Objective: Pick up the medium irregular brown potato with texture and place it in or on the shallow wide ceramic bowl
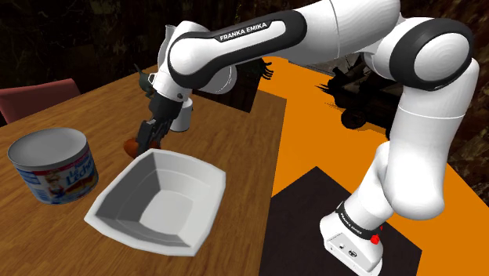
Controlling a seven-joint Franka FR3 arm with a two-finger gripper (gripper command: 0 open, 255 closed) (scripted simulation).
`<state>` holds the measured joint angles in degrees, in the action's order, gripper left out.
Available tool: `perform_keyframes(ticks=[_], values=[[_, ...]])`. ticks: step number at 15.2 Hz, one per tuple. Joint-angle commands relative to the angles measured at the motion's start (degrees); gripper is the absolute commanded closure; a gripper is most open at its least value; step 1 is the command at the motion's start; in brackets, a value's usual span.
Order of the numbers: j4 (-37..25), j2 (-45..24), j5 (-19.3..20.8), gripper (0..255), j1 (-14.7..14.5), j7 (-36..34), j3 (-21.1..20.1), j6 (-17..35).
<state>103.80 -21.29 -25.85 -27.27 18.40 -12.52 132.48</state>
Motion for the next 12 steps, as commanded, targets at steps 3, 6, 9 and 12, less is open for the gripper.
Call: perform_keyframes(ticks=[3, 6, 9, 12], values=[[-1.0, 1.4, 0.5, 255, 0.0, -1.1, 0.1, -2.2], [-1.9, 2.4, 0.9, 255, 0.0, -2.0, 0.2, -4.0], [-3.0, 3.2, 1.2, 255, 0.1, -2.8, 0.3, -5.8], [-4.2, 4.1, 1.6, 255, 0.1, -3.6, 0.4, -7.7]])
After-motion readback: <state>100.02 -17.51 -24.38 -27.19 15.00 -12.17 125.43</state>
